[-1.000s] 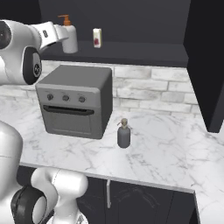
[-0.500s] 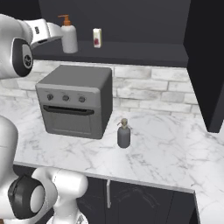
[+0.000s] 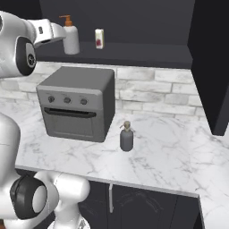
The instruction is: Pick the soap dispenser and soap dispenser from the cabinet and place them on the counter.
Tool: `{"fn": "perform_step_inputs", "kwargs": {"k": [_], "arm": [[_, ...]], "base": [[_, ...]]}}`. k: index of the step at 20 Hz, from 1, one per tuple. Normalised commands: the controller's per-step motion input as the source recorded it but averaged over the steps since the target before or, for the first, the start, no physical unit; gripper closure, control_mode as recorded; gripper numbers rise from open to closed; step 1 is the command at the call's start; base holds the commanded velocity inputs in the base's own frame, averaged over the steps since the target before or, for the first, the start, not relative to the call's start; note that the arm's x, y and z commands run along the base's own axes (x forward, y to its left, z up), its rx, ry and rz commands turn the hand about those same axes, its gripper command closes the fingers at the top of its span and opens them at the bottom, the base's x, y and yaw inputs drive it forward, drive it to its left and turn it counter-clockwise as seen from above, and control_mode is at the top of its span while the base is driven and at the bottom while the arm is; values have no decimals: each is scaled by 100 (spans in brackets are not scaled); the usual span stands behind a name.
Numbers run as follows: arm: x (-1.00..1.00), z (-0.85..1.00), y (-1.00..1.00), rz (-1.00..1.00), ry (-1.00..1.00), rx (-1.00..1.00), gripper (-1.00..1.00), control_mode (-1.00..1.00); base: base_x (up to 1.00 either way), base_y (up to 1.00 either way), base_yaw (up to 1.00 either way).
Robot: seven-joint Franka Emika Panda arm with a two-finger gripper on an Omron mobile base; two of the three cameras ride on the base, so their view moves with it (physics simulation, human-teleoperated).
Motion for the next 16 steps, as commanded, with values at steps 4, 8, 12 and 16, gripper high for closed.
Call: {"fn": "perform_step_inputs", "kwargs": {"k": [4,8,12,16], "arm": [[18,-1,-1,0,1,2,-100,-100],[24,-1,0,0,0,1,-100,-100],[22,0,0,0,0,0,-100,-100],[28,-2,0,-2,0,0,-100,-100]], "base": [[0,0,0],[0,0,0],[0,0,0],[0,0,0]]}}
